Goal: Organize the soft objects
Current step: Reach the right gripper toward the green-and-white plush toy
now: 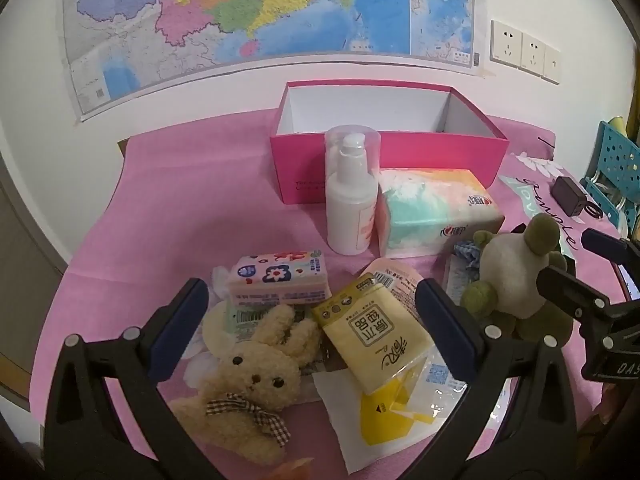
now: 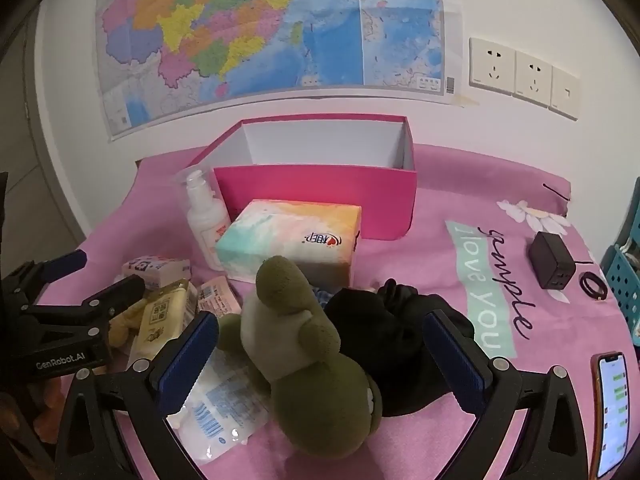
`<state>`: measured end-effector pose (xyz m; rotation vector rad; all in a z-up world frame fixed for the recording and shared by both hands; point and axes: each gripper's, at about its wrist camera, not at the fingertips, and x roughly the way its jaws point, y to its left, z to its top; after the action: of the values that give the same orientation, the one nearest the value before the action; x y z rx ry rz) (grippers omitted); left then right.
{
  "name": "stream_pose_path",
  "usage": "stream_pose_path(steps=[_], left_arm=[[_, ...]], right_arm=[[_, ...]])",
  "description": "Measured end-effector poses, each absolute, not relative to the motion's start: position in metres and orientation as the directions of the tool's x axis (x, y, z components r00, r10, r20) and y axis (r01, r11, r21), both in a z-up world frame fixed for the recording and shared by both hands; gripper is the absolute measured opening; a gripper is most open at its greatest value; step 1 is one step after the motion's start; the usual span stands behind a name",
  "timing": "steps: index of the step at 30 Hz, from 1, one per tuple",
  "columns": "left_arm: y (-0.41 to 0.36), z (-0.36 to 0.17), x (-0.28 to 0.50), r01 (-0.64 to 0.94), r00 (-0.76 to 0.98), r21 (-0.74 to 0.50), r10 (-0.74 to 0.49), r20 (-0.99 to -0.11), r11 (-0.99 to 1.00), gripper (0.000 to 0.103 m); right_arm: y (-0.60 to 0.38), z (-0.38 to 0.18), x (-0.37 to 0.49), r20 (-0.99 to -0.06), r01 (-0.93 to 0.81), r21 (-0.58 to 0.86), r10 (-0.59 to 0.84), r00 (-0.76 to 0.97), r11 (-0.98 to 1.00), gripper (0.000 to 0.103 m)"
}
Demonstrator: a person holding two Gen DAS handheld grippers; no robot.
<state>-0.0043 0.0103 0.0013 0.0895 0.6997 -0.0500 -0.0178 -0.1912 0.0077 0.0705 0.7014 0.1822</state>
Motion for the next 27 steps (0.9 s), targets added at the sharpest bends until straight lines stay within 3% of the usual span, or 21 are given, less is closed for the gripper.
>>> stream_pose_path(steps=[12,23,27], left_arm=[[0.024,0.004,0.000,0.073,0.769,0.047,-0.027,-0.638,0.996,0.103],[0.007,0.001,0.002,0.191,0.750,0.009,-0.140,-0.647,0.982,0.103],[-0.007,-0.003,0.003,0.251,0.733,0.014,-0.181,-0.655,0.968,0.103]], right_arm=[[-0.201,0.008,-0.022,-0.619,-0.176,0.152,0.233,0.750,0.973,0.103],[-0.197,0.004,-0.017,-0.621,-0.256,0.170,0.306,0.721,0.951,0.103],[-0.190,0.002,-0.008,-0.632,-0.290,0.157,0.322,0.705,0.944,0.093]])
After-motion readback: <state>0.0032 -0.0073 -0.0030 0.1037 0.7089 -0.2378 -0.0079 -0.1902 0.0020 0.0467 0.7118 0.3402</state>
